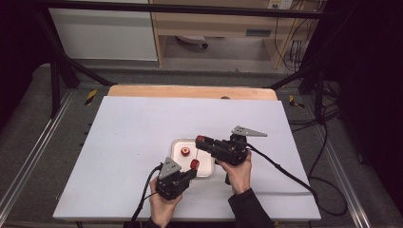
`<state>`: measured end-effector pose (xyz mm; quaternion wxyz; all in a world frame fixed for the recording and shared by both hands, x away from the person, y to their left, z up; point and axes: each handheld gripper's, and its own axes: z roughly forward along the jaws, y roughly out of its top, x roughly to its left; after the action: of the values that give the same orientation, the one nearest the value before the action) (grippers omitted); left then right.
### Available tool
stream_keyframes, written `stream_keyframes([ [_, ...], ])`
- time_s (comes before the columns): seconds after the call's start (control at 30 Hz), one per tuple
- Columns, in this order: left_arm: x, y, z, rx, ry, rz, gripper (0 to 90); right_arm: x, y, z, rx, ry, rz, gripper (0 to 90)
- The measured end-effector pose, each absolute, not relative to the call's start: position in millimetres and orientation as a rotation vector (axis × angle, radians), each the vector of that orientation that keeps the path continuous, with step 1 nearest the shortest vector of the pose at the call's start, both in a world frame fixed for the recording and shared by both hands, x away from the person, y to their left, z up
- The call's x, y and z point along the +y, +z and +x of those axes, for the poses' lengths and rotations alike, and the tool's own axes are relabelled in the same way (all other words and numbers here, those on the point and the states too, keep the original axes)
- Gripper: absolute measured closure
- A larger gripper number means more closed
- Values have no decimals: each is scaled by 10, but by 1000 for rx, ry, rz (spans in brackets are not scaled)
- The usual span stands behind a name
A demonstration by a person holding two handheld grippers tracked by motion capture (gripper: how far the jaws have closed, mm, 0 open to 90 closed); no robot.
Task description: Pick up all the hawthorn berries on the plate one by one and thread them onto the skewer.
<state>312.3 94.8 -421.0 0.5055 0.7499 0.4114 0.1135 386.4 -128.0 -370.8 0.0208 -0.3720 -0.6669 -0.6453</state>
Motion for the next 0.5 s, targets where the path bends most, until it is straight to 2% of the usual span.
stream_keyframes([
  [0.2,1008,-4308,3107,1007,249,1801,891,-1422,-3543,3913,-1962,-2096,-1203,622],
  [0.5,965,-4154,3084,977,248,1838,889,-1374,-3603,3936,-1953,-2034,-1230,620],
])
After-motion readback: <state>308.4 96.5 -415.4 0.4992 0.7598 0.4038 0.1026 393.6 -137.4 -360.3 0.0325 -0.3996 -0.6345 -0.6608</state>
